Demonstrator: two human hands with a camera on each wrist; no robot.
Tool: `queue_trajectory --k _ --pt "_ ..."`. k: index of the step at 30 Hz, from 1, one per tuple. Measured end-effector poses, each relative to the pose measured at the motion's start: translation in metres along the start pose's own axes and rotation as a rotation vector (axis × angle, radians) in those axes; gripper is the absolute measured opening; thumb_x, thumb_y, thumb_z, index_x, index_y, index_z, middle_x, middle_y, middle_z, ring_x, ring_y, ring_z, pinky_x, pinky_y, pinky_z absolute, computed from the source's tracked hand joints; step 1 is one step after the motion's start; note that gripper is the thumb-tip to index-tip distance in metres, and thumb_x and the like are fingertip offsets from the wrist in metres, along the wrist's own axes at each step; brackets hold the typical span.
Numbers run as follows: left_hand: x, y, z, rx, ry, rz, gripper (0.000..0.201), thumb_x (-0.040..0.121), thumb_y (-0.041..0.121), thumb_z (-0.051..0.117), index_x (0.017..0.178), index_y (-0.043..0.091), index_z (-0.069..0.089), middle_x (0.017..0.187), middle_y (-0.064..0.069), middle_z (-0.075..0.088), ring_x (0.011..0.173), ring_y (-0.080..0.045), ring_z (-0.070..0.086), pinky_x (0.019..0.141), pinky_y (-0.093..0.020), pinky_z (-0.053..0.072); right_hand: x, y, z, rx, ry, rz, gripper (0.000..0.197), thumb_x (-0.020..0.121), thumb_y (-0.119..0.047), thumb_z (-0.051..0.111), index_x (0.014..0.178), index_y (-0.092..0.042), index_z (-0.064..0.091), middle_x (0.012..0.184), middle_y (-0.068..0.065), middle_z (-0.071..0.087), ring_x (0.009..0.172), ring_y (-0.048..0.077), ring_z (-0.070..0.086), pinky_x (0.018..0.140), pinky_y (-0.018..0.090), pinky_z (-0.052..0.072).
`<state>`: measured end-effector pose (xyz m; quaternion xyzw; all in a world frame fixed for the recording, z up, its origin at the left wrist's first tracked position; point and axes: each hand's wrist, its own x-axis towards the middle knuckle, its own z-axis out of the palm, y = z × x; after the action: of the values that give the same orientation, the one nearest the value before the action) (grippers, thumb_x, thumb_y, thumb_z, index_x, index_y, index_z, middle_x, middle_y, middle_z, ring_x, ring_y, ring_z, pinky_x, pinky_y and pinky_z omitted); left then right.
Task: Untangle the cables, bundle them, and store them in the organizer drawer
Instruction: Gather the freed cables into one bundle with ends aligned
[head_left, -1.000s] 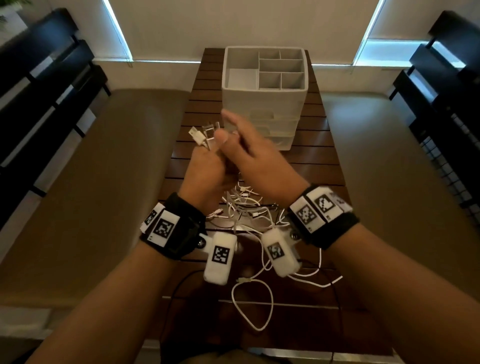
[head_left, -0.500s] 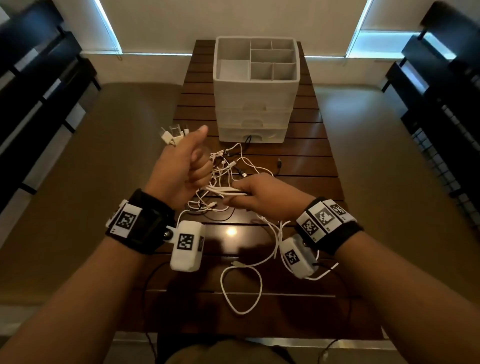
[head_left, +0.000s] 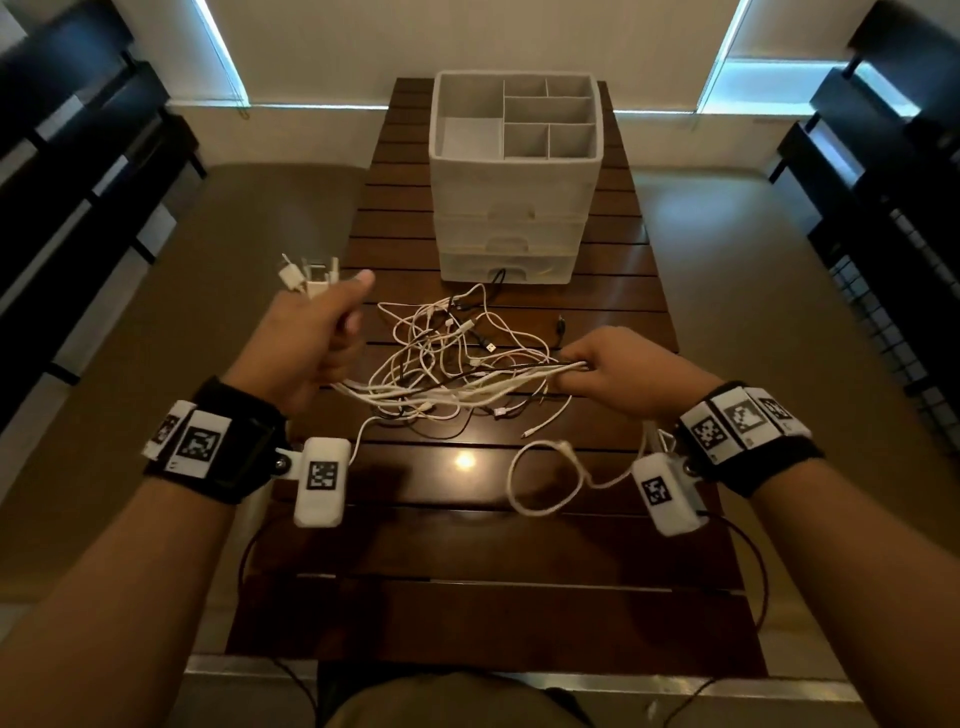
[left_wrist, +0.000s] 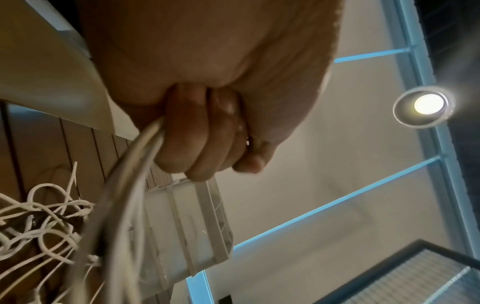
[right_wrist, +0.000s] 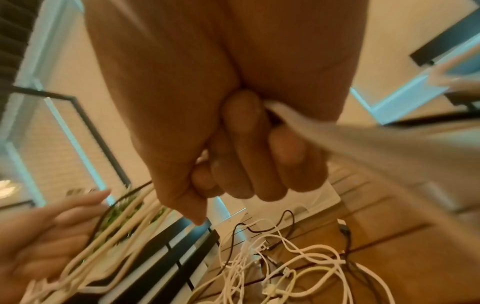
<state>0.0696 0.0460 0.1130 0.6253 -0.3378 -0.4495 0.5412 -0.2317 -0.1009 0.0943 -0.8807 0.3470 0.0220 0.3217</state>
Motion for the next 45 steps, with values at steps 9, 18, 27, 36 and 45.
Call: queue_trajectory --k 9,18,27,36,45 --pt "-0.008 -0.009 0.082 0.548 -0.434 0.090 0.054 0.102 0.051 0.059 0.100 -0.002 0.069 0.056 0.011 0.044 0.048 -0.005 0.038 0.048 -0.021 0.033 0.024 -0.043 0.012 -0.282 0.003 -0.012 0.018 0.096 -0.043 0.064 0.087 -0.028 0.066 0.082 -0.001 0.061 0.074 0.019 0.062 0.067 0.033 0.049" --pt "-0.007 -0.013 0.097 0.719 -0.503 0.125 0.028 0.102 0.031 0.067 0.075 0.023 0.064 0.054 0.016 0.054 0.050 0.000 0.046 0.053 -0.015 0.035 0.014 -0.044 0.012 -0.151 0.011 -0.044 0.016 0.092 -0.040 0.073 0.087 -0.025 0.072 0.070 -0.008 0.060 0.061 0.008 0.054 0.055 0.023 0.039" --pt "-0.008 0.003 0.071 0.527 -0.287 0.262 0.032 0.107 0.031 0.058 0.089 0.008 0.070 0.074 -0.001 0.066 0.063 -0.017 0.059 0.061 -0.033 0.049 0.008 -0.045 0.006 0.304 0.060 -0.190 0.021 0.096 -0.043 0.070 0.104 -0.024 0.069 0.087 -0.005 0.071 0.072 0.011 0.068 0.066 0.030 0.060" --pt "-0.006 0.020 0.030 0.486 -0.115 0.232 0.038 0.108 0.026 0.057 0.083 -0.001 0.068 0.055 0.003 0.050 0.047 -0.011 0.042 0.049 -0.021 0.036 0.002 -0.037 -0.032 0.023 0.122 -0.157 0.034 0.099 -0.052 0.062 0.075 -0.028 0.064 0.067 -0.006 0.062 0.056 0.002 0.052 0.058 0.025 0.043" --pt "-0.011 0.010 0.034 0.390 -0.056 0.137 0.038 0.107 0.018 0.056 0.092 -0.016 0.062 0.046 0.011 0.040 0.040 -0.003 0.031 0.041 -0.016 0.026 -0.006 0.027 -0.033 -0.397 -0.108 0.295 0.044 0.094 -0.055 0.067 0.071 -0.018 0.063 0.068 -0.001 0.065 0.060 0.014 0.061 0.058 0.028 0.047"
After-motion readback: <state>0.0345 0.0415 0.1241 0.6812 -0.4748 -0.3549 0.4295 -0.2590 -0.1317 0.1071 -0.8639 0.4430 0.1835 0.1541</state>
